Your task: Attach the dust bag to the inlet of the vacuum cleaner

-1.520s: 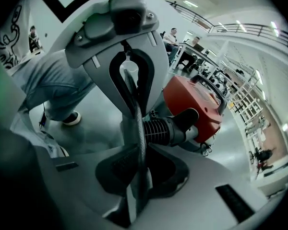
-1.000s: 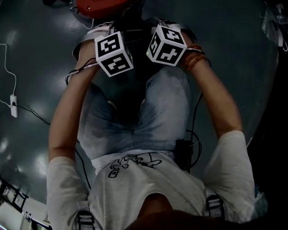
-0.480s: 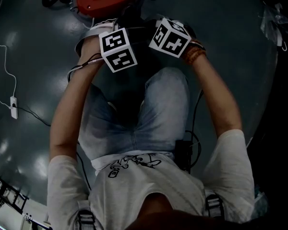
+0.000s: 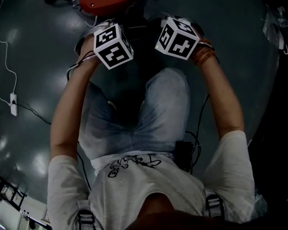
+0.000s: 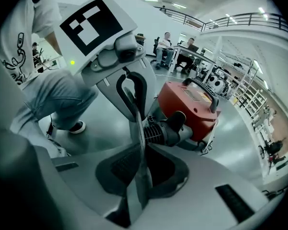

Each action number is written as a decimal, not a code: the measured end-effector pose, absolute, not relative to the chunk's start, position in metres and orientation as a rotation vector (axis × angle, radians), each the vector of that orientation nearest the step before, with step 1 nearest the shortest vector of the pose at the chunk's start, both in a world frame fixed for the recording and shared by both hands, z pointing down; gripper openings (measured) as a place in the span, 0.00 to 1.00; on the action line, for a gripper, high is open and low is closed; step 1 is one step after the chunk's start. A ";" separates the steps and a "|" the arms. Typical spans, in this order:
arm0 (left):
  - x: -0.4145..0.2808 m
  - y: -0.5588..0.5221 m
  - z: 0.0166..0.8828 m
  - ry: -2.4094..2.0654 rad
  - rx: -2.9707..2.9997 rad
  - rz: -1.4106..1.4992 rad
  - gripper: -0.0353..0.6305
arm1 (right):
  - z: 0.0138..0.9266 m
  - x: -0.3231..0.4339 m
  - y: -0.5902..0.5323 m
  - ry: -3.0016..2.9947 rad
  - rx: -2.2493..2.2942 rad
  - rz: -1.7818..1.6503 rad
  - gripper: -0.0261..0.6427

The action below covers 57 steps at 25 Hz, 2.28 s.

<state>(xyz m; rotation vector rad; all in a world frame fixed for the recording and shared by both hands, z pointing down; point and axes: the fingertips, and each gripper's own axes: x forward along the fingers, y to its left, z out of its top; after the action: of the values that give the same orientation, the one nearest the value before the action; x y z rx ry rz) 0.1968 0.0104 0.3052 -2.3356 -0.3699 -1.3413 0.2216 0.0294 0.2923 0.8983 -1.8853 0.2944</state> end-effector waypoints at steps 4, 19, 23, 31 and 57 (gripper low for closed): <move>0.200 0.011 0.306 -0.382 -2.263 -1.348 0.10 | 0.297 0.226 0.030 -1.907 0.923 0.318 0.10; 0.208 0.013 0.303 -0.401 -2.138 -1.329 0.11 | 0.309 0.234 0.030 -1.803 0.909 0.181 0.09; 0.202 0.010 0.303 -0.368 -2.269 -1.268 0.10 | 0.304 0.231 0.022 -1.741 0.869 0.085 0.09; 0.209 0.007 0.303 -0.397 -2.237 -1.279 0.10 | 0.309 0.236 0.024 -1.772 0.925 0.131 0.09; 0.207 -0.005 0.299 -0.304 -2.413 -1.207 0.10 | 0.305 0.239 0.007 -1.705 0.919 0.032 0.09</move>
<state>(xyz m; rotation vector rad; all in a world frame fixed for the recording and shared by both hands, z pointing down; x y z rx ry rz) 0.2074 -0.0049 0.2990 -2.4126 -0.3035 -1.2073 0.2389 0.0073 0.3054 0.9193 -1.7053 0.0324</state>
